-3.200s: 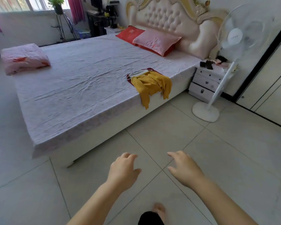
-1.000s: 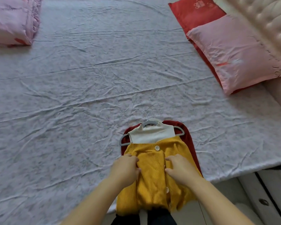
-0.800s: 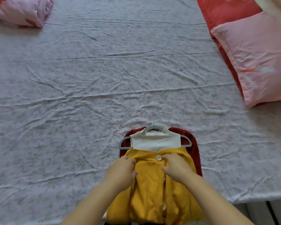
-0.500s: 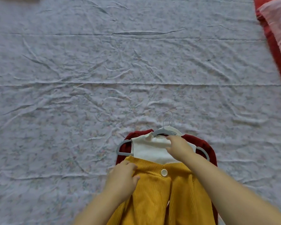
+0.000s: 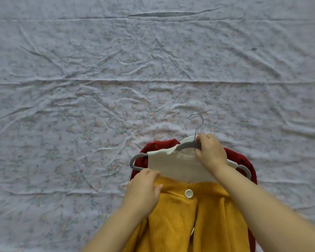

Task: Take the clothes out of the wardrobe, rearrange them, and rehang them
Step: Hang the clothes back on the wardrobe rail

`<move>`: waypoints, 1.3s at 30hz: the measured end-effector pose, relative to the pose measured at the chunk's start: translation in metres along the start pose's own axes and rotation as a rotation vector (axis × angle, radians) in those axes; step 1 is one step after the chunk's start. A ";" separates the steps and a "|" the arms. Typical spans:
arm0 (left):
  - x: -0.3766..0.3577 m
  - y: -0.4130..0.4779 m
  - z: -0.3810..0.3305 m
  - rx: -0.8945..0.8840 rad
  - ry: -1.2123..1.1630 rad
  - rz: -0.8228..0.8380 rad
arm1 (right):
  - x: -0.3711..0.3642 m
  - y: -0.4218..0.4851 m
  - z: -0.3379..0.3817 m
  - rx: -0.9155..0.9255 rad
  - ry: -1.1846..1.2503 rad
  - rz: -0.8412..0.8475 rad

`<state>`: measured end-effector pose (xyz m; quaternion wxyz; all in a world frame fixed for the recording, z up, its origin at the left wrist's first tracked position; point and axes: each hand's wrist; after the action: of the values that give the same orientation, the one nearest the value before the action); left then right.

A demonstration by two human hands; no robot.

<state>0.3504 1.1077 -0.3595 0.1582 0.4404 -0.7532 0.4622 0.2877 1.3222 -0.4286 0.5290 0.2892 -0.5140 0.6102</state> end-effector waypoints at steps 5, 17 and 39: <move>0.029 -0.032 -0.041 -0.183 -0.068 -0.152 | 0.057 -0.080 0.020 0.189 0.019 -0.154; 0.075 -0.127 -0.070 -0.836 -0.024 -0.214 | 0.166 -0.264 0.101 0.054 0.147 -0.697; 0.038 -0.540 -0.060 -1.857 0.164 0.695 | 0.086 -0.763 0.326 -1.324 -0.042 -1.297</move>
<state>0.7563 1.0382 -0.0032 0.3474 -0.1364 -0.8903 -0.2609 0.9218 0.9801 -0.0073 0.8150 0.1699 -0.5047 -0.2286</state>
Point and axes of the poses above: each hand's wrist, its own y-axis towards the middle knuckle, its own x-axis out of the back of the hand, z = x × y, and after that the axes turned 3 degrees about -y, right-handed
